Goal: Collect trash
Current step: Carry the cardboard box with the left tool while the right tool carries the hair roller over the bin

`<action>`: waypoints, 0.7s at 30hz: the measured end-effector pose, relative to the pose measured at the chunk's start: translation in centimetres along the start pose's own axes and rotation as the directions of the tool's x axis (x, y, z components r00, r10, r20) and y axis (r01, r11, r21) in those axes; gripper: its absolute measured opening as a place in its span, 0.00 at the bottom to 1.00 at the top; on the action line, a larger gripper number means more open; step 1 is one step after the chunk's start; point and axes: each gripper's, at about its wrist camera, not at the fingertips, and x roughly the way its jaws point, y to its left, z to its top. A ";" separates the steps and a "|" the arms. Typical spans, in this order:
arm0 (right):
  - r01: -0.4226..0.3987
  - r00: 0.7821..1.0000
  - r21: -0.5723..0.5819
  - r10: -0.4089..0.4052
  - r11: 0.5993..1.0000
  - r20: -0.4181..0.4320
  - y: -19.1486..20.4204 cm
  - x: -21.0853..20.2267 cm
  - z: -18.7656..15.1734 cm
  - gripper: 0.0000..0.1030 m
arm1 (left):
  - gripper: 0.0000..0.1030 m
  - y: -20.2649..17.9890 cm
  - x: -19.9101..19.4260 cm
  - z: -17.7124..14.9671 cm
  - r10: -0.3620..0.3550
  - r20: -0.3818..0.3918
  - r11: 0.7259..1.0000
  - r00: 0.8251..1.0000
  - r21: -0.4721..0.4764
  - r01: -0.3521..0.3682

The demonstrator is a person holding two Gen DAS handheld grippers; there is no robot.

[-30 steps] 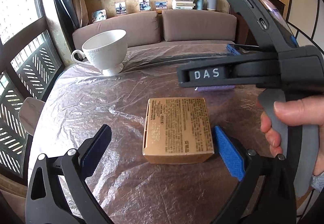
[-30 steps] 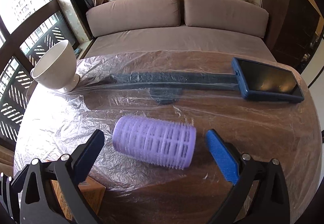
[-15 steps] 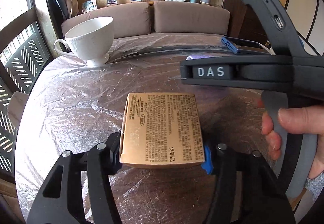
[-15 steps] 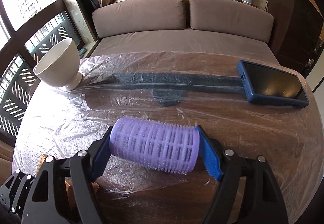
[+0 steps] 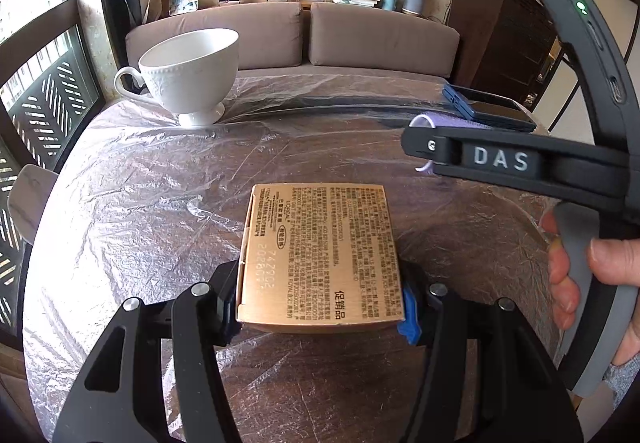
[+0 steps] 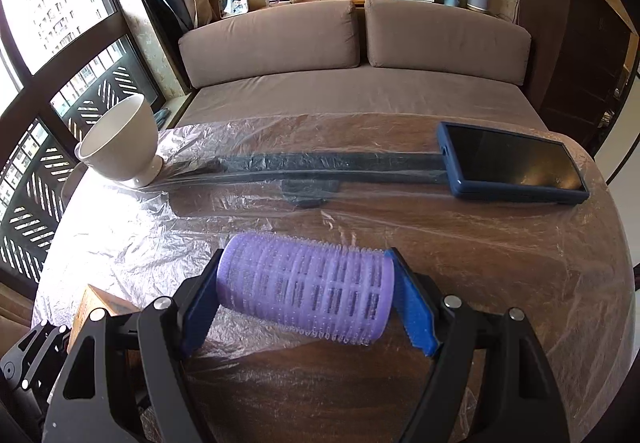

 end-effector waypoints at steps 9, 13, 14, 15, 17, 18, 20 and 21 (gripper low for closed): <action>-0.025 1.000 0.003 0.025 1.000 0.004 -0.6 -2.0 -1.5 0.74 | 0.57 0.2 -0.7 -0.1 -0.006 0.003 1.000 1.000 -0.019 0.006; -0.034 0.999 0.003 0.034 0.999 0.006 -0.9 -3.2 -2.4 0.74 | 0.57 0.1 -1.2 -0.3 -0.011 0.006 1.000 1.000 -0.025 0.012; -0.037 0.999 0.005 0.037 0.999 0.007 -1.0 -3.4 -2.6 0.74 | 0.57 0.1 -1.4 -0.4 -0.013 0.008 1.000 1.000 -0.026 0.013; -0.041 0.999 0.007 0.041 0.999 0.008 -1.1 -3.7 -2.9 0.74 | 0.57 0.0 -1.5 -0.5 -0.015 0.009 1.000 1.000 -0.027 0.015; -0.042 0.999 0.009 0.042 0.999 0.009 -1.2 -4.2 -3.3 0.74 | 0.57 -0.1 -1.9 -0.7 -0.018 0.011 0.999 1.000 -0.028 0.018; -0.042 0.999 0.010 0.041 0.999 0.011 -1.2 -4.5 -3.5 0.74 | 0.57 -0.2 -2.0 -0.8 -0.020 0.011 0.999 1.000 -0.028 0.020; -0.042 0.999 0.011 0.042 0.999 0.013 -1.3 -5.1 -4.0 0.74 | 0.57 -0.3 -2.3 -1.1 -0.023 0.011 0.999 1.000 -0.029 0.024; -0.041 0.999 0.012 0.041 0.999 0.014 -1.4 -5.4 -4.3 0.74 | 0.57 -0.4 -2.5 -1.3 -0.024 0.011 0.999 1.000 -0.028 0.025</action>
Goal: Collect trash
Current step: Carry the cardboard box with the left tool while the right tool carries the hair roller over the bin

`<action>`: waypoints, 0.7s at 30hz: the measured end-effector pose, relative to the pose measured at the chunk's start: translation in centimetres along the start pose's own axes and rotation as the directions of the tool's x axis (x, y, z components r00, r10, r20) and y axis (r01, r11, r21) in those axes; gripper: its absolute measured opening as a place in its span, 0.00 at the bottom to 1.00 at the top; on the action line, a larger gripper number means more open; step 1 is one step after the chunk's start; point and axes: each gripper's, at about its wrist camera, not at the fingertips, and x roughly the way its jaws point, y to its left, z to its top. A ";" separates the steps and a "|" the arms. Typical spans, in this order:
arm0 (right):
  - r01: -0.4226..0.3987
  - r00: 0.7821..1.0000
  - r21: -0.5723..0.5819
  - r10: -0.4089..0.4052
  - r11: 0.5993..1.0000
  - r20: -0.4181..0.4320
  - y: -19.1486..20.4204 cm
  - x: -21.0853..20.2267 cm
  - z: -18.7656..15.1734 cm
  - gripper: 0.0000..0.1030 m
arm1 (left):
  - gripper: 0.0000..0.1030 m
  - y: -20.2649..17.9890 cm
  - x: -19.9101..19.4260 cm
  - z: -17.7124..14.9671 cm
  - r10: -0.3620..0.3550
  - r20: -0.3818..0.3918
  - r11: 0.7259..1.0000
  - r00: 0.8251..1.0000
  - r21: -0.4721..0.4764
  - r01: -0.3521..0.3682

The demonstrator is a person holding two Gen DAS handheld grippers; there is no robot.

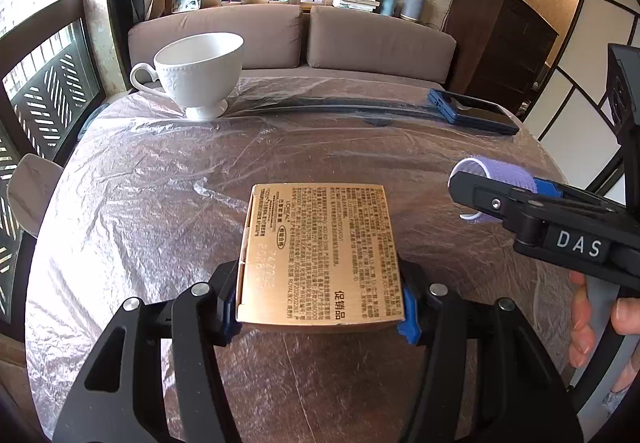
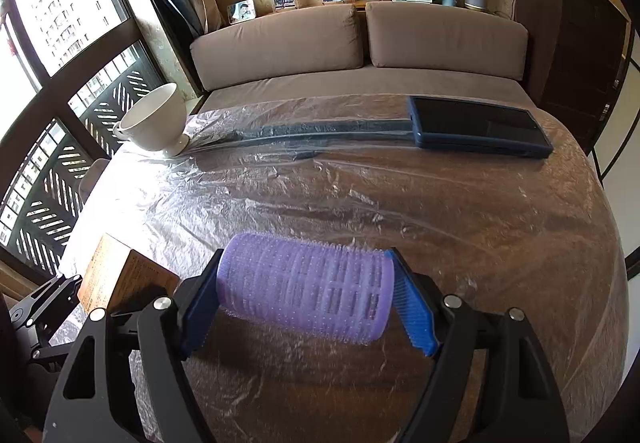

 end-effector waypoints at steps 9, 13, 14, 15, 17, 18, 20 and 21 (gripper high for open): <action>0.012 1.000 0.018 -0.012 1.000 0.000 -0.3 -2.5 -3.0 0.74 | 0.57 0.0 -1.2 -1.7 -0.012 -0.004 1.000 1.000 -0.008 0.012; 0.017 1.000 0.034 -0.017 0.999 0.002 -0.4 -3.7 -4.5 0.74 | 0.57 -0.2 -1.8 -2.6 -0.027 -0.004 1.000 1.000 0.000 0.027; 0.019 1.000 0.036 -0.019 0.999 0.003 -0.4 -4.0 -4.8 0.74 | 0.57 -0.2 -1.9 -2.8 -0.032 -0.005 0.999 0.999 0.003 0.032; 0.021 1.000 0.038 -0.021 0.999 0.004 -0.3 -4.3 -5.2 0.74 | 0.57 -0.3 -2.0 -3.0 -0.037 -0.006 0.999 0.999 0.005 0.037; 0.026 1.000 0.041 -0.026 0.999 0.005 -0.3 -5.0 -6.0 0.74 | 0.57 -0.5 -2.3 -3.5 -0.048 -0.009 0.999 0.999 0.009 0.048; 0.027 1.000 0.044 -0.028 0.999 0.007 -0.2 -5.4 -6.5 0.74 | 0.57 -0.7 -2.4 -3.7 -0.054 -0.011 0.998 0.998 0.011 0.054; 0.026 1.000 0.048 -0.026 0.999 0.010 -0.2 -6.2 -7.4 0.74 | 0.57 -1.0 -2.8 -4.2 -0.061 -0.013 0.998 0.998 0.019 0.061; 0.025 1.000 0.049 -0.025 0.999 0.011 -0.2 -6.6 -7.8 0.74 | 0.57 -1.2 -3.1 -4.5 -0.062 -0.013 0.998 0.998 0.025 0.063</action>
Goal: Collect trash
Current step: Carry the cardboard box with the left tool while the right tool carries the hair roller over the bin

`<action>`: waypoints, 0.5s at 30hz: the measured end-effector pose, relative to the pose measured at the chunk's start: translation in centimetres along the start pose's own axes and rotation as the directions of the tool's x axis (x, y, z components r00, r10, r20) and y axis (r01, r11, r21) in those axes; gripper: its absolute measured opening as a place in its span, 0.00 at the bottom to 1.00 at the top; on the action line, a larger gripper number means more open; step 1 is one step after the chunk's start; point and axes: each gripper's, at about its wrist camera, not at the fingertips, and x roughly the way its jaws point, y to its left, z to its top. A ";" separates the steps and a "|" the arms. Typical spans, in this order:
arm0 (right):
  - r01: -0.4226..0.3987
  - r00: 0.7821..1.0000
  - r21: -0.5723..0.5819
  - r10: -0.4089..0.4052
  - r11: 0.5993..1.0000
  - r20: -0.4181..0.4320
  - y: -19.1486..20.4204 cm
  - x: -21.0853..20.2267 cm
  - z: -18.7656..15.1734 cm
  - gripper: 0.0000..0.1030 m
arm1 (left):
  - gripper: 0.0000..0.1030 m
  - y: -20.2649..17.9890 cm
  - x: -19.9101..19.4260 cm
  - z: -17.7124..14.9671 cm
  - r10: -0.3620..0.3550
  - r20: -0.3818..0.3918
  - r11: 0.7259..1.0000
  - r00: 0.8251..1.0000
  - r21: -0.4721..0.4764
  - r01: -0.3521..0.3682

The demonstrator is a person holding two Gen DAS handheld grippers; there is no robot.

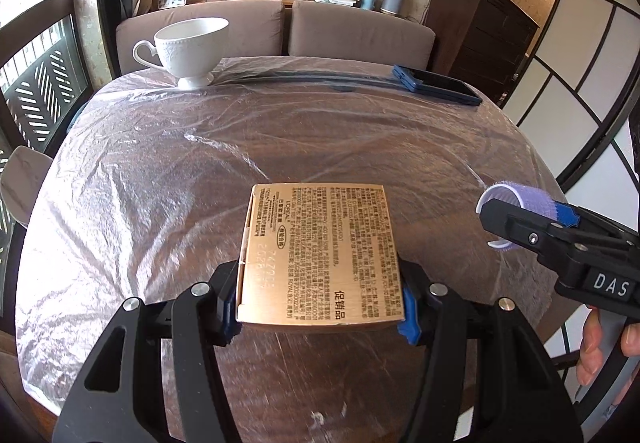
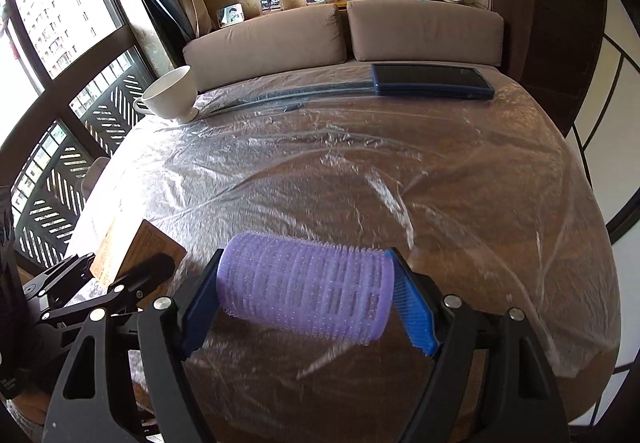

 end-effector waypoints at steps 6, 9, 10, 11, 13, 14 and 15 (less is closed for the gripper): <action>-0.024 1.000 -0.005 0.024 1.000 -0.002 -0.4 -2.0 -2.7 0.74 | 0.57 -1.2 -1.9 -2.4 0.020 -0.001 1.000 1.000 -0.007 -0.020; -0.050 0.999 -0.024 0.049 0.998 -0.008 -0.7 -3.2 -4.3 0.74 | 0.57 -2.0 -3.1 -3.9 0.046 0.001 0.999 0.999 -0.022 -0.046; -0.062 0.998 -0.033 0.061 0.998 -0.013 -0.9 -3.7 -5.1 0.74 | 0.57 -2.2 -3.5 -4.4 0.057 0.002 0.998 0.998 -0.028 -0.057; -0.070 0.997 -0.041 0.069 0.997 -0.016 -1.0 -4.1 -5.6 0.74 | 0.57 -2.4 -3.9 -4.9 0.066 0.004 0.997 0.998 -0.035 -0.066; -0.087 0.996 -0.065 0.086 0.994 -0.020 -1.5 -5.3 -7.1 0.74 | 0.57 -3.2 -4.9 -6.4 0.086 0.002 0.995 0.996 -0.056 -0.085; -0.093 0.996 -0.073 0.091 0.993 -0.024 -1.7 -5.8 -7.6 0.74 | 0.57 -3.4 -5.3 -6.9 0.091 0.000 0.994 0.996 -0.064 -0.091; -0.100 0.995 -0.078 0.098 0.992 -0.027 -2.0 -6.3 -8.2 0.74 | 0.57 -3.9 -5.7 -7.8 0.095 -0.005 0.993 0.995 -0.076 -0.096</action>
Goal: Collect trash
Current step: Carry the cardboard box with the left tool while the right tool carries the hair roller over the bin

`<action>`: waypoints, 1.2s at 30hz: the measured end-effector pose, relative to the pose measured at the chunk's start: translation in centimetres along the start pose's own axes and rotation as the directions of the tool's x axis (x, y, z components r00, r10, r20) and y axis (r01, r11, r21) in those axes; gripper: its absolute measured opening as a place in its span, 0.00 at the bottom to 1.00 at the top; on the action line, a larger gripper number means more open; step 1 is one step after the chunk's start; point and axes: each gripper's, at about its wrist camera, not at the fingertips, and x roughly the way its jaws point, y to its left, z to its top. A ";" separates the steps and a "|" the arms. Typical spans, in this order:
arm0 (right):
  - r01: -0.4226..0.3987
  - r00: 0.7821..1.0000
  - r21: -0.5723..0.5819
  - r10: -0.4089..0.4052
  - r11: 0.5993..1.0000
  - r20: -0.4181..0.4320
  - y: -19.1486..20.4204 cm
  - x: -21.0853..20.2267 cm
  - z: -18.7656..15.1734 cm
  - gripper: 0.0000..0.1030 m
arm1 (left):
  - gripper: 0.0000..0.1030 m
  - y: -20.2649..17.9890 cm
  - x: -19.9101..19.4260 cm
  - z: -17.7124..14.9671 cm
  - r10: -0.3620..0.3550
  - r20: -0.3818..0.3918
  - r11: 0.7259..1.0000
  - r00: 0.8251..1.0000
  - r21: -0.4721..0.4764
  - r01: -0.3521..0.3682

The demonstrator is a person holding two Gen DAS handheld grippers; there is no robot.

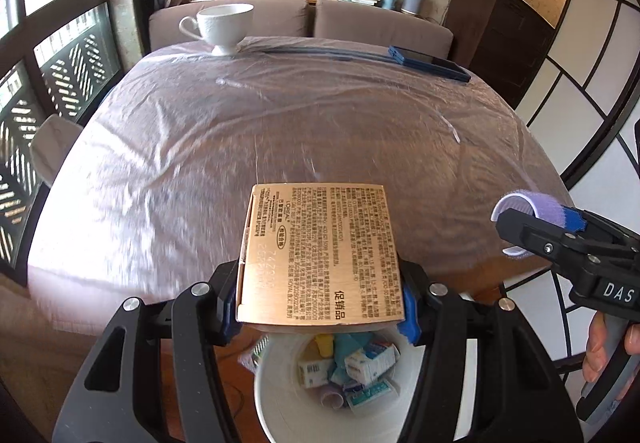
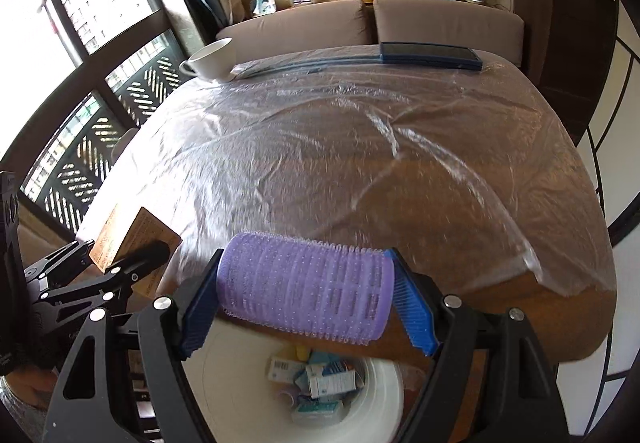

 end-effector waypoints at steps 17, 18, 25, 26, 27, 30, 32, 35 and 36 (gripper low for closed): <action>-0.045 0.992 -0.049 0.039 0.998 -0.117 -0.8 -2.6 -9.8 0.74 | 0.57 -3.0 -1.5 -8.8 0.054 -0.109 0.998 0.993 -0.018 -0.056; -0.044 0.992 -0.046 0.038 0.998 -0.120 -0.7 -2.5 -10.0 0.74 | 0.57 -3.0 -1.5 -9.0 0.054 -0.113 0.998 0.992 -0.010 -0.055; -0.018 0.985 -0.027 0.013 0.999 -0.172 -0.4 -0.7 -11.7 0.74 | 0.57 -3.0 -0.5 -10.5 0.040 -0.152 0.999 0.988 0.025 -0.036; -0.013 0.984 -0.023 0.009 1.000 -0.176 -0.3 -0.4 -11.7 0.74 | 0.57 -3.0 -0.3 -10.7 0.035 -0.163 0.999 0.986 0.030 -0.031; -0.009 0.984 -0.019 0.005 1.000 -0.179 -0.3 -0.2 -11.8 0.74 | 0.57 -3.0 0.0 -10.9 0.033 -0.171 0.999 0.985 0.035 -0.028; 0.007 0.981 -0.022 -0.012 1.000 -0.193 -0.1 0.8 -12.0 0.74 | 0.57 -2.9 0.6 -11.3 0.035 -0.190 0.998 0.981 0.052 -0.025; 0.015 0.979 -0.023 -0.019 1.000 -0.201 -0.1 1.4 -12.0 0.74 | 0.57 -2.9 1.0 -11.5 0.034 -0.200 0.998 0.979 0.059 -0.023; 0.024 0.977 -0.021 -0.027 1.000 -0.211 0.2 2.4 -12.3 0.74 | 0.57 -2.7 1.9 -11.7 0.042 -0.220 0.997 0.975 0.074 -0.026; 0.027 0.976 -0.023 -0.031 0.999 -0.215 0.3 2.7 -12.4 0.74 | 0.57 -2.7 2.3 -11.8 0.043 -0.231 0.997 0.972 0.078 -0.025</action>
